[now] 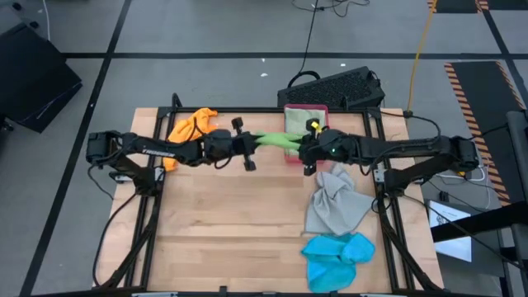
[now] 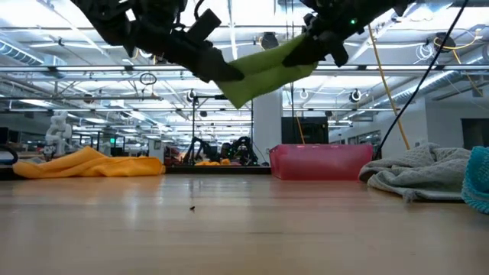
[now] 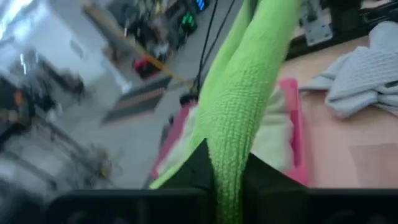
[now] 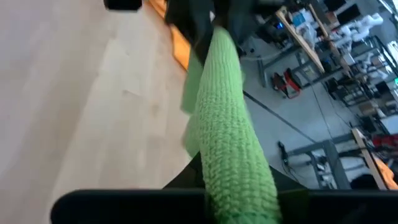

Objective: Fold microfiber towels
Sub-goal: Stack the dark green microfiber cloth on the top light green microfiber cloth in the red bin

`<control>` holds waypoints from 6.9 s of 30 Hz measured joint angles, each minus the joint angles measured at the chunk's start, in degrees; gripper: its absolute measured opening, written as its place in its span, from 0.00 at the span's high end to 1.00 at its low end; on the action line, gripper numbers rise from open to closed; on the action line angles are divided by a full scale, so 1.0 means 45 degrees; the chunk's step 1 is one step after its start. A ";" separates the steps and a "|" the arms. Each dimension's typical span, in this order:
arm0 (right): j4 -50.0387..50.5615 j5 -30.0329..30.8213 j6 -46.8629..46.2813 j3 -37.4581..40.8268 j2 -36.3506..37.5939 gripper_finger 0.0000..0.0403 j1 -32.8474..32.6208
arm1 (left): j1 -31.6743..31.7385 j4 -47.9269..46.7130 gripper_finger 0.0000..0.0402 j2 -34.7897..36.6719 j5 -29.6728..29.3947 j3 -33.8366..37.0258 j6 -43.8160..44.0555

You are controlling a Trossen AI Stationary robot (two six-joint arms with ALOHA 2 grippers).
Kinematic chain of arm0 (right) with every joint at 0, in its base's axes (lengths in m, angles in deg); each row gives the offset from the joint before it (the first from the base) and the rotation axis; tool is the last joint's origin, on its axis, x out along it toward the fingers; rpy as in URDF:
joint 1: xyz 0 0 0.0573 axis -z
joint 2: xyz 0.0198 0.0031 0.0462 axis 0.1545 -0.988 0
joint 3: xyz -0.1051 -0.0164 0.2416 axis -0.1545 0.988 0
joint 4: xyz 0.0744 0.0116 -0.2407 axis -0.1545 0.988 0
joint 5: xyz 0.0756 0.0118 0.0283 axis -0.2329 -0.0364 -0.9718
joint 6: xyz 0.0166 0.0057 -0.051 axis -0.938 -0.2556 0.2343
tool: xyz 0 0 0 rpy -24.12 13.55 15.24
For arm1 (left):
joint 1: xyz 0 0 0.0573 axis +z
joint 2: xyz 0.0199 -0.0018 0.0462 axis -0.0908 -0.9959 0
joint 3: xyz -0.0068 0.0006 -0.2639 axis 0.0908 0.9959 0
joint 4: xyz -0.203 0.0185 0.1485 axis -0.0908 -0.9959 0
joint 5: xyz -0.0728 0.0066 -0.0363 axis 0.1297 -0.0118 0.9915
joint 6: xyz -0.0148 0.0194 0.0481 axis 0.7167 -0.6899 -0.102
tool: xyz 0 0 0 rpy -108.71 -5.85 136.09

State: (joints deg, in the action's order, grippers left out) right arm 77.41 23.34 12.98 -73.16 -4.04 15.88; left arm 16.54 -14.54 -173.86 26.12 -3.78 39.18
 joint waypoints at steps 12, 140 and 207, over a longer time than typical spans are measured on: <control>0.1918 -0.0596 -0.0178 -0.0010 0.0528 0.97 0.2714 | 0.1197 0.0843 0.93 -0.2617 0.2020 -0.2293 -0.2784; -0.5352 -0.8949 -0.1726 0.3415 -0.1881 0.45 1.0791 | 0.3963 -0.4504 0.83 -0.9408 0.3845 -1.0637 -0.6196; 0.0397 -0.8022 -0.7350 0.0738 -0.3911 0.91 1.1950 | 0.5099 -0.7308 0.98 -0.7873 0.7235 -1.0632 0.6528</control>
State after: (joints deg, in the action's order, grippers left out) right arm 79.20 -12.76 -20.09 -69.84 -21.64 69.66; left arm 39.49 -47.43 -209.29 58.68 -51.62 68.56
